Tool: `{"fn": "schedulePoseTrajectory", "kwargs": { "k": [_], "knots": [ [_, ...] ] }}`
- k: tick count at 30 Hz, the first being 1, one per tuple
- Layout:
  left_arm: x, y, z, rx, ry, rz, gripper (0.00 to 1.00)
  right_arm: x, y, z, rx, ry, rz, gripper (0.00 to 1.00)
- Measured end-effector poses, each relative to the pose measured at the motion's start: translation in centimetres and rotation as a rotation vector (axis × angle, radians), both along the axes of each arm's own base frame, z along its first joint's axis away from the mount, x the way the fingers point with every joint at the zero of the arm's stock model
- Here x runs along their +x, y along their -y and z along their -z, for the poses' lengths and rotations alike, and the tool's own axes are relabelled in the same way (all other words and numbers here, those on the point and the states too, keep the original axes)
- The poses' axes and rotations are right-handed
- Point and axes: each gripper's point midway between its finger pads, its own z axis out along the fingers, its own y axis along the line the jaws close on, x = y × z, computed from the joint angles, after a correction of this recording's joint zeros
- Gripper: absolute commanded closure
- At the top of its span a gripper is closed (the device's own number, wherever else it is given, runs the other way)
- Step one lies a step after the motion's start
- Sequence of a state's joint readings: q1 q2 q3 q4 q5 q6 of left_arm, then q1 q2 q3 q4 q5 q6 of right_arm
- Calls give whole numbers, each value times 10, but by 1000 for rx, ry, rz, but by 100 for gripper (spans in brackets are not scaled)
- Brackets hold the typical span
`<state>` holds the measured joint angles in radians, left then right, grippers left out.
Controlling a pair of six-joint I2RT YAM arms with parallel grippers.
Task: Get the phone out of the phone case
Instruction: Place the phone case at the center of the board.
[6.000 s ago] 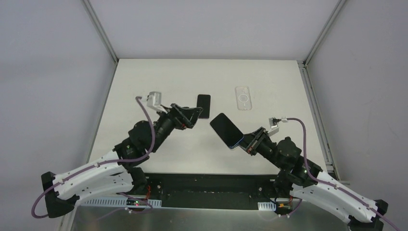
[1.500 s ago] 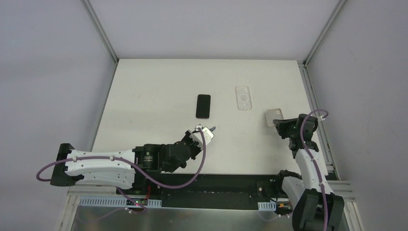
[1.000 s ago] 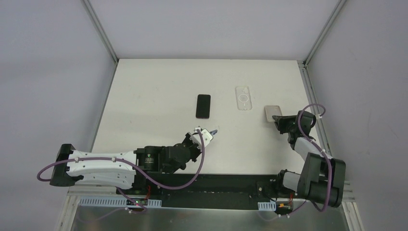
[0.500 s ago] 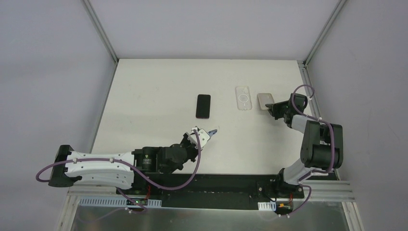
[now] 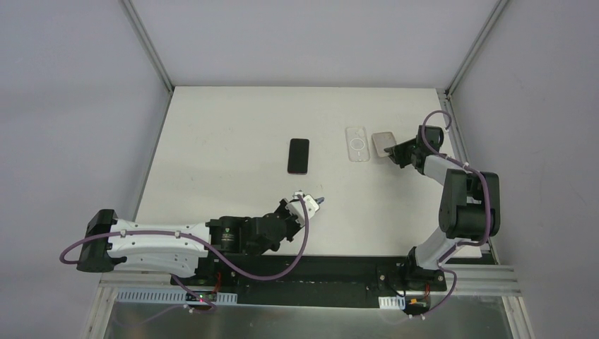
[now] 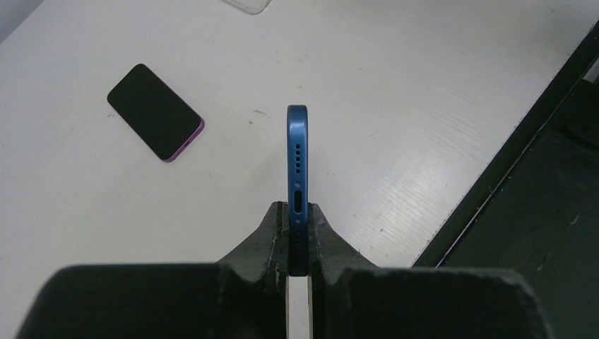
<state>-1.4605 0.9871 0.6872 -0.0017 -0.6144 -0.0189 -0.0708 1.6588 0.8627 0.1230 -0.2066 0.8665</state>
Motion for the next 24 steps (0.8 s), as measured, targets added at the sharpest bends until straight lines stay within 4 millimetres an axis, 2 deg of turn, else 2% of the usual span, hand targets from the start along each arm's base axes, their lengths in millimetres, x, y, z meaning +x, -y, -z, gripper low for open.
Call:
{"fn": "schedulePoseTrajectory", "kwargs": {
  "k": [7,18,24],
  "knots": [
    [-1,5,-2,-23,-8,9,100,-5,-2,4,-47,-41,-28,99],
    [-4,8,-2,-42,-27,19,100,-5,-5,-1,-90,-81,-69,99],
    [-5,8,-3,-53,-35,17,100,-5,-5,0,-97,-104,-83,93]
  ]
}}
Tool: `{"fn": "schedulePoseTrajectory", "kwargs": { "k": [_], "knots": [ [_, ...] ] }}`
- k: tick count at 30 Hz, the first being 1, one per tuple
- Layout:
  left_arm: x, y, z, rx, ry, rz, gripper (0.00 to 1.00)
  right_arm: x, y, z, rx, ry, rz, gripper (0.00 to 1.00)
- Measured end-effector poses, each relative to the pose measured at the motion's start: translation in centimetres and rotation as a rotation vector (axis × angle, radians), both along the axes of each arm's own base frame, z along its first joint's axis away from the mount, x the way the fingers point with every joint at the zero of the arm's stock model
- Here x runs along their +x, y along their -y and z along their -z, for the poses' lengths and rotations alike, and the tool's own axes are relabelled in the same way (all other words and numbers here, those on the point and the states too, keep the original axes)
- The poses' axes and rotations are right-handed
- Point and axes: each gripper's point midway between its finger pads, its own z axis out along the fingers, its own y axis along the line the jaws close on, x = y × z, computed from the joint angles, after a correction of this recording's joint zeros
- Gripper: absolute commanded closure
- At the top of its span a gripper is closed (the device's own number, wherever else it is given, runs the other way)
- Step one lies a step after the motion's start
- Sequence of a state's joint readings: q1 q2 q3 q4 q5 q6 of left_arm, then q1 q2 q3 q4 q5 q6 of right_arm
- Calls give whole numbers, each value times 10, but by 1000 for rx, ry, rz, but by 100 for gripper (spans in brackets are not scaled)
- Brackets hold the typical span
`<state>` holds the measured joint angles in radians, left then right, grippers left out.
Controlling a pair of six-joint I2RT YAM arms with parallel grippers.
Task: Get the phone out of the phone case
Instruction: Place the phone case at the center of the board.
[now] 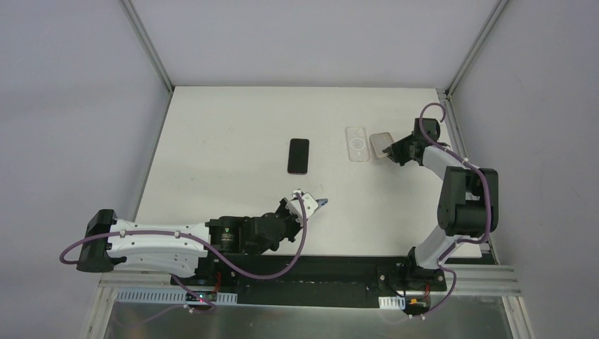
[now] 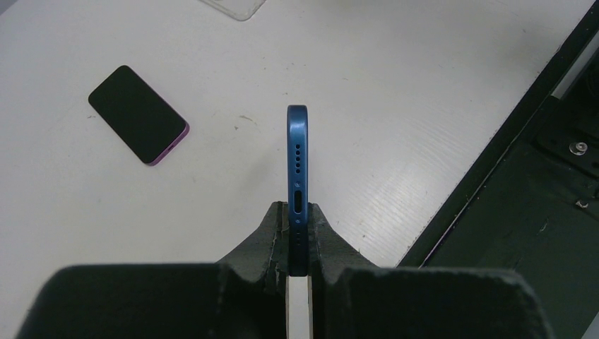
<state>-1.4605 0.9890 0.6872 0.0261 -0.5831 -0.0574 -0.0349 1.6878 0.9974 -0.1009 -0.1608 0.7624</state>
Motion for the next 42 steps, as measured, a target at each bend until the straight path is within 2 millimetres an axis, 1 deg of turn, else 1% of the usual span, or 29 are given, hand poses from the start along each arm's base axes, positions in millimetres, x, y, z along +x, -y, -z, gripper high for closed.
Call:
{"fn": "schedulePoseTrajectory", "kwargs": {
  "k": [5,9,12,20,30,36,42],
  "knots": [
    [0,0,-2,-14,-4,-2,100,-1,-2,1,-4,-15,-10,85],
    [-1,0,-3,-20,-6,-3,100,-2,-4,1,-3,-21,-17,75],
    [-1,-2,-1,-22,-9,-2,100,-7,-9,3,0,-42,-34,70],
    [-1,-3,-2,-32,-13,-3,100,-25,-14,17,1,-130,-54,64],
    [-2,-5,0,-45,-23,-7,100,-33,-13,21,-4,-168,-51,54],
    [-3,-5,-2,-56,-25,-7,100,-39,-5,26,-17,-194,-34,45],
    [-3,-5,-4,-65,-25,-5,100,-44,3,27,-43,-208,-21,44]
  ]
}}
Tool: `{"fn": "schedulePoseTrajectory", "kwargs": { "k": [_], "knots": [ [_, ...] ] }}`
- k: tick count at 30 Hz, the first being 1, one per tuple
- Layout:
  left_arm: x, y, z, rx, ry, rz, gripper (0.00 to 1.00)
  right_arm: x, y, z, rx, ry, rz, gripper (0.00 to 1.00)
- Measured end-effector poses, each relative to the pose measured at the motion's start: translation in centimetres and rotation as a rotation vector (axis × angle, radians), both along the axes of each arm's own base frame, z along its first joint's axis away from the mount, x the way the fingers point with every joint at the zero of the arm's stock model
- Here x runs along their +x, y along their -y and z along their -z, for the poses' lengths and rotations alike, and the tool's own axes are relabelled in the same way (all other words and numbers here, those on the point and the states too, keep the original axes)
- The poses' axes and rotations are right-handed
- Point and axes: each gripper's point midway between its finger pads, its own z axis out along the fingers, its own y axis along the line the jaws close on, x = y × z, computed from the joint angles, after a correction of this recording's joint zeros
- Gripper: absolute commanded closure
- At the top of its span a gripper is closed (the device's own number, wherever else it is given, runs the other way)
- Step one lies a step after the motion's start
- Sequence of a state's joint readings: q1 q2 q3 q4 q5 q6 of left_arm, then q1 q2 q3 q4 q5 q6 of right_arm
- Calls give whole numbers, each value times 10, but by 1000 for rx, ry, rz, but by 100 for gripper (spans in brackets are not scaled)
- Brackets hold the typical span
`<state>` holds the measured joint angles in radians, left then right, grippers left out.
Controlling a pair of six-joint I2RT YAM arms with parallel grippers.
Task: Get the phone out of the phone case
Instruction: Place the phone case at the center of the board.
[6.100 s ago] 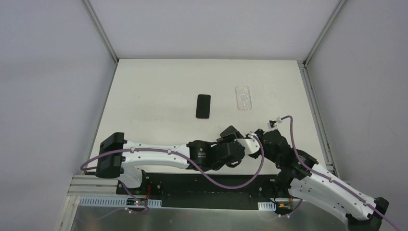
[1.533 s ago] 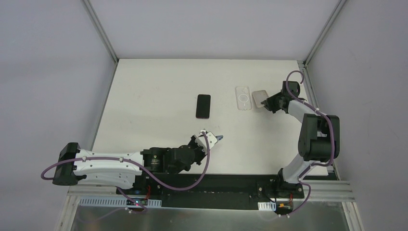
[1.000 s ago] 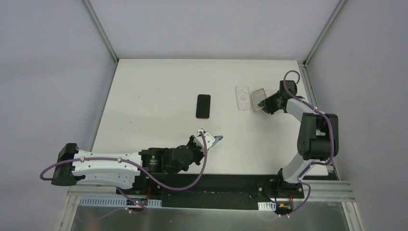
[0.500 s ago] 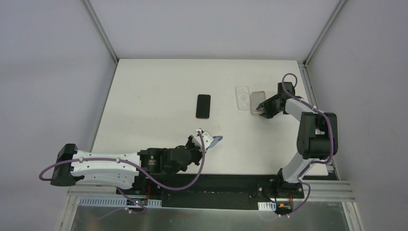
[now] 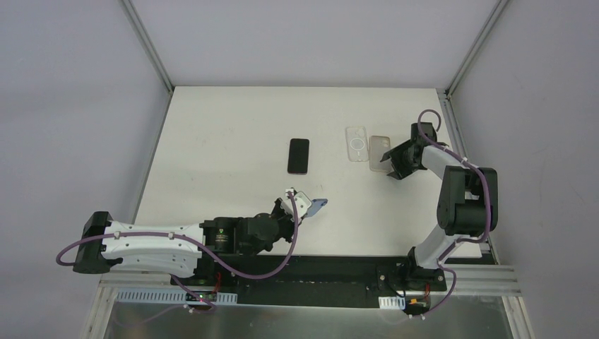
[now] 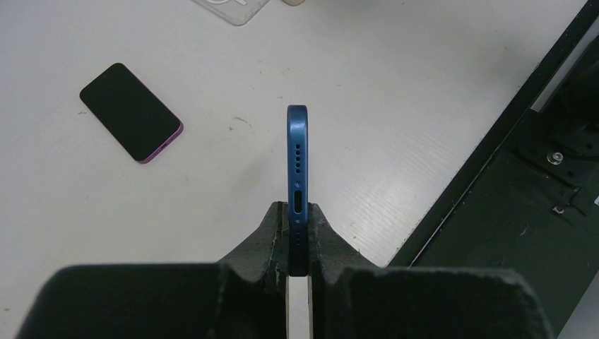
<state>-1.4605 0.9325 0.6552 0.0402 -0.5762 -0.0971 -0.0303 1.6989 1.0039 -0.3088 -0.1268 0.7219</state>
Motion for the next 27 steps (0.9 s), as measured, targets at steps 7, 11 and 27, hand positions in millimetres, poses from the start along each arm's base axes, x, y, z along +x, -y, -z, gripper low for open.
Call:
{"fn": "schedulePoseTrajectory", "kwargs": {
  "k": [7,11,27],
  "knots": [
    [0,0,-1,-3,0,1,100,-3,4,0,-22,-7,-1,47],
    [0,0,-1,-5,0,1,100,-5,4,2,-26,-18,-9,49],
    [0,0,-1,-5,0,1,100,-2,-4,7,-44,-38,-81,67]
  ]
}}
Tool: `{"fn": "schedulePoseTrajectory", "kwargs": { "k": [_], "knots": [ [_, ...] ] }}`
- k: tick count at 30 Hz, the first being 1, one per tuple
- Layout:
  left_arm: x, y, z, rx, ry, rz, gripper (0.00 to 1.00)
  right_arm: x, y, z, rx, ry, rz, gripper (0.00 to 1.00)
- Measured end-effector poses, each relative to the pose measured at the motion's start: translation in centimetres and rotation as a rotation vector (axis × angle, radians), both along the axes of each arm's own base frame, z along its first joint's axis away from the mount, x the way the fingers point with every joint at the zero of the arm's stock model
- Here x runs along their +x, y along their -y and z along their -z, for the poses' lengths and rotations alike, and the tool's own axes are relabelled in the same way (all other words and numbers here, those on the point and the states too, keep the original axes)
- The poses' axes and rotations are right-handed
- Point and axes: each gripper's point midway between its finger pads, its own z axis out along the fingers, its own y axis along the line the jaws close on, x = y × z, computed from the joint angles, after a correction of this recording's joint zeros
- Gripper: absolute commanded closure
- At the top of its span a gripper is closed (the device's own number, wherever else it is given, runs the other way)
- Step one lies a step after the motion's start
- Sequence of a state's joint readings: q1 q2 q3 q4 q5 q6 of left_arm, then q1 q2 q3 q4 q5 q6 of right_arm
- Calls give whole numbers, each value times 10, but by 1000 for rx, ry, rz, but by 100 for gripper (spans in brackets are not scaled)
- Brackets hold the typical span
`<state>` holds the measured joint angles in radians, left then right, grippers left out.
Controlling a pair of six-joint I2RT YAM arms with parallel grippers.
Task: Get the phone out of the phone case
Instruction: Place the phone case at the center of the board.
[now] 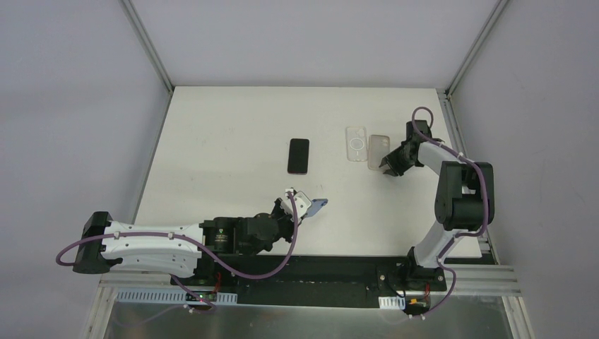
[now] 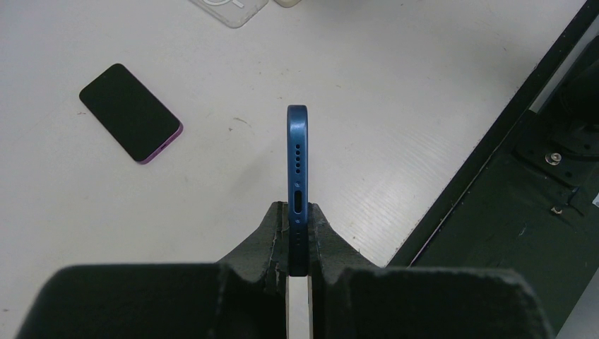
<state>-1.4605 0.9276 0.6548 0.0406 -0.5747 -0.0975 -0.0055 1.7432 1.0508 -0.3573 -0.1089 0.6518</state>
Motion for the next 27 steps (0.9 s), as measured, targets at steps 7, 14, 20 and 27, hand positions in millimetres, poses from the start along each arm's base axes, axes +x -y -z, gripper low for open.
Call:
{"fn": "schedulePoseTrajectory", "kwargs": {
  "k": [7,14,20,27],
  "knots": [
    [-1,1,0,0,-2,3,100,0,-5,-3,-15,-2,-37,51],
    [0,-2,3,4,0,2,100,-8,0,-17,-48,25,-24,45],
    [4,-11,-2,33,61,3,100,-29,-18,-110,-148,273,-64,41],
    [13,-11,-19,180,267,71,100,-100,-79,-201,21,657,-176,0]
  ]
}}
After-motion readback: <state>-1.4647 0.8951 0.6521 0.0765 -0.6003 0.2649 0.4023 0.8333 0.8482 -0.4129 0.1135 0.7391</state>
